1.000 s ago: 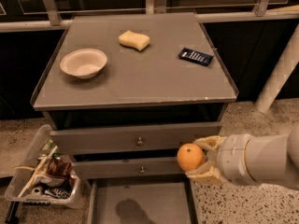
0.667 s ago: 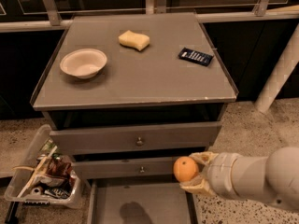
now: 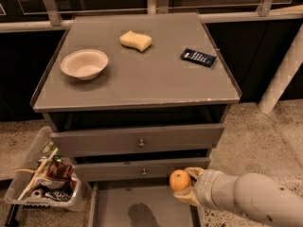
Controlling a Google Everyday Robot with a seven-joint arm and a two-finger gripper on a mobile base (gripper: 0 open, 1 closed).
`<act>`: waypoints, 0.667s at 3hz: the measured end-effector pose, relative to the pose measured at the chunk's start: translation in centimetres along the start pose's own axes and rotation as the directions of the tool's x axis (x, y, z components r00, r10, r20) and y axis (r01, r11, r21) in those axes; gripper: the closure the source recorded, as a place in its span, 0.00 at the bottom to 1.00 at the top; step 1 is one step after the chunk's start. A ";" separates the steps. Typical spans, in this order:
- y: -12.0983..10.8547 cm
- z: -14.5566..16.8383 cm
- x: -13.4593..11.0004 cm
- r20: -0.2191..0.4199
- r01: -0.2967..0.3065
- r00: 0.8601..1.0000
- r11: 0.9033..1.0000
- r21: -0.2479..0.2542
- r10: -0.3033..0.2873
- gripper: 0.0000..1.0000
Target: Place orange into bottom drawer
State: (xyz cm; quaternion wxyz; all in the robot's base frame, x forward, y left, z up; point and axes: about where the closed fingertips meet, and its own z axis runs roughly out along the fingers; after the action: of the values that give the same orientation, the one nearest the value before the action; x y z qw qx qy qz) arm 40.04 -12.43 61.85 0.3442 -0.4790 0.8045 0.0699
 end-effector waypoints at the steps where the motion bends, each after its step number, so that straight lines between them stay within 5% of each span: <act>1: -2.1 4.0 2.7 -0.007 -0.070 0.998 0.998 0.002 0.070 1.00; 2: -2.1 4.0 2.7 -0.007 -0.070 0.998 0.998 0.002 0.070 1.00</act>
Offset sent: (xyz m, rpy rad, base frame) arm 0.0256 -0.0098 -0.0303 0.0165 0.0121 -0.0457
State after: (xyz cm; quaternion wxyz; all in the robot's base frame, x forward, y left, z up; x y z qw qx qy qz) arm 42.90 -13.79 57.64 0.3390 -0.4505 0.8220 0.0794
